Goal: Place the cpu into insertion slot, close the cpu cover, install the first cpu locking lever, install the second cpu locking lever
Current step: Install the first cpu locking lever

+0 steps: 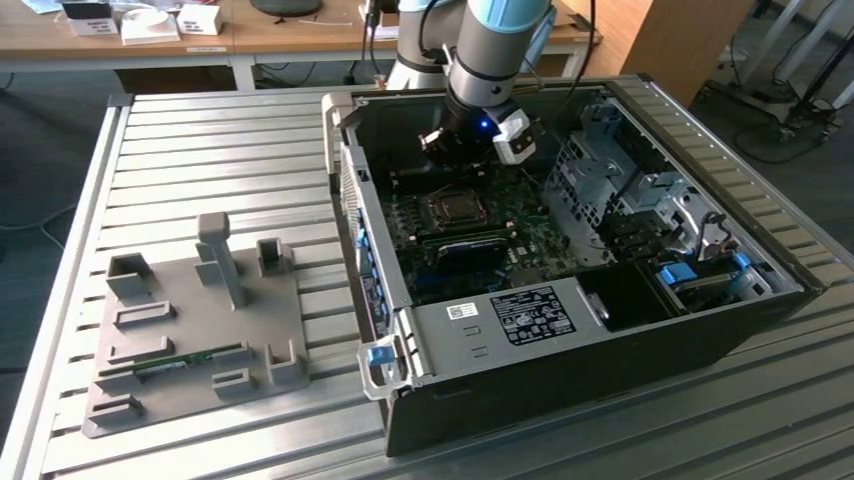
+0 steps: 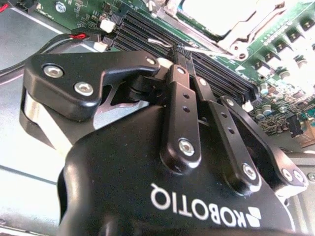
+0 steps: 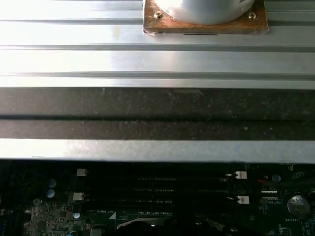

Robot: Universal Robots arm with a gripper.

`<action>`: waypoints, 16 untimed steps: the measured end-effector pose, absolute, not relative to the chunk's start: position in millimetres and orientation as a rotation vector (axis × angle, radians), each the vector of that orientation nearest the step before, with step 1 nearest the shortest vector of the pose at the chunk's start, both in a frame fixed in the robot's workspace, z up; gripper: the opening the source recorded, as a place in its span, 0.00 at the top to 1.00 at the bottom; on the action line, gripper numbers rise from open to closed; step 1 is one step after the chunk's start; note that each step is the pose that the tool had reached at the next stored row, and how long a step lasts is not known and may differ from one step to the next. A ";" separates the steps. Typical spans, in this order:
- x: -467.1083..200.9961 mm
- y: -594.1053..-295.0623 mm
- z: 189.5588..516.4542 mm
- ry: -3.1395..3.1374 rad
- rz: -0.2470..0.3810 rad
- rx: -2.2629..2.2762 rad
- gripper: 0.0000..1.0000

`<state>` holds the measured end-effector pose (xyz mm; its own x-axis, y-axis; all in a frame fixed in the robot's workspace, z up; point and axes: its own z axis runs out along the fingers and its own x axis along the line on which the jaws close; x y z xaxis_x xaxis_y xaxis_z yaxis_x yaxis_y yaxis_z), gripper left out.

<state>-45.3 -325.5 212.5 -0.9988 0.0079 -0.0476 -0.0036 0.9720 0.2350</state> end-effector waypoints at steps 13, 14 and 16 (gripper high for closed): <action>-44.2 -325.1 204.5 3.072 0.365 0.004 0.89; -44.2 -324.9 204.4 3.072 0.365 0.004 0.89; -43.3 -324.4 204.3 3.072 0.365 0.004 0.89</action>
